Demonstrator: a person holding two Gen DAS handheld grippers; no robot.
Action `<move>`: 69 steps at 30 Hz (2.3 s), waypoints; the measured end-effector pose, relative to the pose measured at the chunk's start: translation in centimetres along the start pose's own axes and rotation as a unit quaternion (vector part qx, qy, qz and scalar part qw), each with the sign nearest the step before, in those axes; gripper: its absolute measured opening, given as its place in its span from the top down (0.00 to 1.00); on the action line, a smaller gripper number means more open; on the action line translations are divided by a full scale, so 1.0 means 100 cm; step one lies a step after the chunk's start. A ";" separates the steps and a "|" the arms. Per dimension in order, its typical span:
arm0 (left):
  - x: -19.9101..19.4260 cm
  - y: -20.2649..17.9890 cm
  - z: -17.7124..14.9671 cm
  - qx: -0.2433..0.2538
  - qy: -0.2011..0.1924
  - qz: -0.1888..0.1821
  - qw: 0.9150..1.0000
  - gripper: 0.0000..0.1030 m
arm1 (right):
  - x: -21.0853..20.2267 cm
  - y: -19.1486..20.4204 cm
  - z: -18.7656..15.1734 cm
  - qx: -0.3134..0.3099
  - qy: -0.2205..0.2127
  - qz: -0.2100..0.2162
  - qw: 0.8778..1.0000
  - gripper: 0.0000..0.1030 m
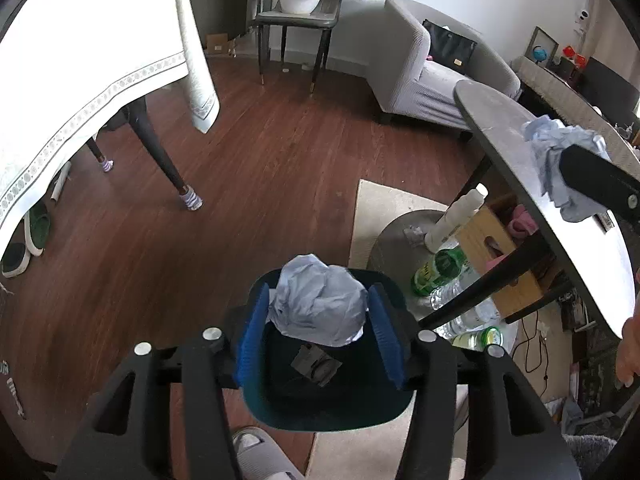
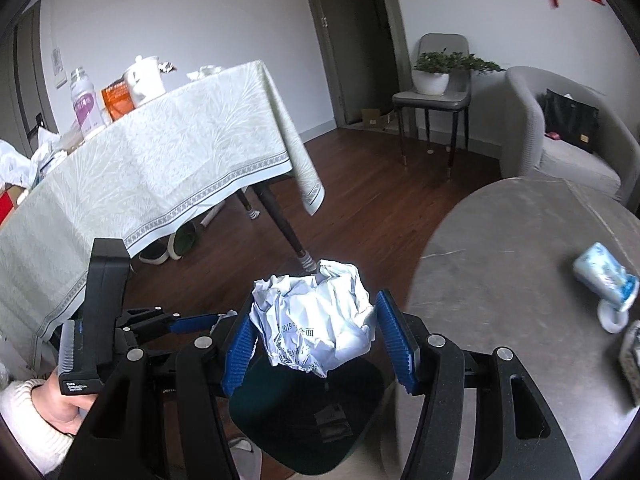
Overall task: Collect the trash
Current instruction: 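Carry the crumpled paper and blue plastic over the green bin with both tools, then open both tools to drop the paper and plastic into the green bin, then move both tools back to the table toward the black tissue pack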
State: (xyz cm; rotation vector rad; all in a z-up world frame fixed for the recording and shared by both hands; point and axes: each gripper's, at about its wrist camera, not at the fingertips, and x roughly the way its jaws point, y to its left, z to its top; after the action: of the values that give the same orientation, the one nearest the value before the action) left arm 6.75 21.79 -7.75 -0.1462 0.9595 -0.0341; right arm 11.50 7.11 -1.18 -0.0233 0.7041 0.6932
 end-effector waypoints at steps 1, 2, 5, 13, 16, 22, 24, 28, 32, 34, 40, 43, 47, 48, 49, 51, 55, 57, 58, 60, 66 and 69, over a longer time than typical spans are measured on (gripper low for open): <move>0.000 0.004 0.001 -0.002 -0.001 0.001 1.000 0.45 | 0.004 0.003 0.000 -0.002 0.003 0.001 1.000 0.43; -0.002 0.008 0.001 -0.004 -0.002 0.001 1.000 0.44 | 0.009 0.007 -0.001 -0.004 0.007 0.002 1.000 0.43; -0.006 0.017 0.001 -0.008 -0.007 -0.003 1.000 0.37 | 0.022 0.015 -0.001 -0.011 0.018 0.004 1.000 0.43; -0.026 0.037 0.002 -0.014 -0.028 0.005 0.999 0.39 | 0.052 0.033 -0.007 -0.025 0.044 0.006 0.999 0.43; -0.035 0.044 0.003 -0.018 -0.039 0.005 0.999 0.40 | 0.062 0.037 -0.009 -0.029 0.055 0.006 0.998 0.43; -0.049 0.052 0.006 -0.030 -0.058 0.001 0.998 0.49 | 0.084 0.046 -0.015 -0.035 0.080 0.006 0.996 0.43; -0.054 0.053 0.007 -0.030 -0.064 -0.002 0.997 0.51 | 0.093 0.049 -0.020 -0.037 0.094 0.005 0.995 0.43; -0.066 0.055 0.009 -0.034 -0.078 -0.010 0.996 0.55 | 0.110 0.055 -0.030 -0.047 0.119 0.002 0.992 0.43; -0.074 0.055 0.011 -0.036 -0.086 -0.019 0.995 0.64 | 0.125 0.056 -0.040 -0.052 0.141 -0.003 0.989 0.43; -0.078 0.054 0.012 -0.036 -0.090 -0.022 0.995 0.66 | 0.132 0.056 -0.045 -0.054 0.152 -0.007 0.987 0.43; -0.094 0.043 0.019 -0.029 -0.112 -0.032 0.993 0.66 | 0.140 0.053 -0.058 -0.065 0.173 -0.026 0.982 0.40; -0.096 0.038 0.021 -0.024 -0.114 -0.034 0.993 0.66 | 0.137 0.050 -0.062 -0.074 0.179 -0.038 0.980 0.35; -0.101 0.032 0.020 -0.018 -0.119 -0.035 0.992 0.67 | 0.133 0.045 -0.067 -0.074 0.188 -0.044 0.978 0.22; -0.103 0.030 0.020 -0.018 -0.120 -0.035 0.992 0.67 | 0.131 0.044 -0.067 -0.075 0.186 -0.045 0.979 0.22; -0.105 0.029 0.021 -0.017 -0.121 -0.036 0.992 0.67 | 0.129 0.045 -0.067 -0.076 0.186 -0.043 0.979 0.22; -0.108 0.027 0.024 -0.017 -0.125 -0.037 0.991 0.67 | 0.123 0.046 -0.066 -0.078 0.181 -0.039 0.980 0.22; -0.114 0.021 0.029 -0.014 -0.134 -0.036 0.990 0.67 | 0.111 0.048 -0.062 -0.079 0.168 -0.027 0.982 0.22; -0.116 0.017 0.029 -0.012 -0.137 -0.036 0.990 0.67 | 0.104 0.050 -0.061 -0.081 0.161 -0.020 0.983 0.22; -0.118 0.014 0.031 -0.010 -0.139 -0.036 0.990 0.67 | 0.099 0.052 -0.060 -0.082 0.156 -0.014 0.984 0.22; -0.120 0.009 0.031 -0.007 -0.143 -0.034 0.989 0.67 | 0.089 0.055 -0.057 -0.085 0.144 -0.004 0.986 0.23; -0.126 -0.007 0.039 -0.005 -0.150 -0.040 0.988 0.67 | 0.057 0.062 -0.043 -0.092 0.109 0.016 0.990 0.28; -0.127 -0.021 0.041 0.001 -0.154 -0.040 0.987 0.67 | 0.038 0.060 -0.035 -0.092 0.088 0.020 0.992 0.28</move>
State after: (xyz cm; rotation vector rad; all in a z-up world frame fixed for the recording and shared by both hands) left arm 2.88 21.39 5.19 -0.1812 0.6447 -0.0835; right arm 8.03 13.13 -4.93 -0.2426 0.8083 0.7990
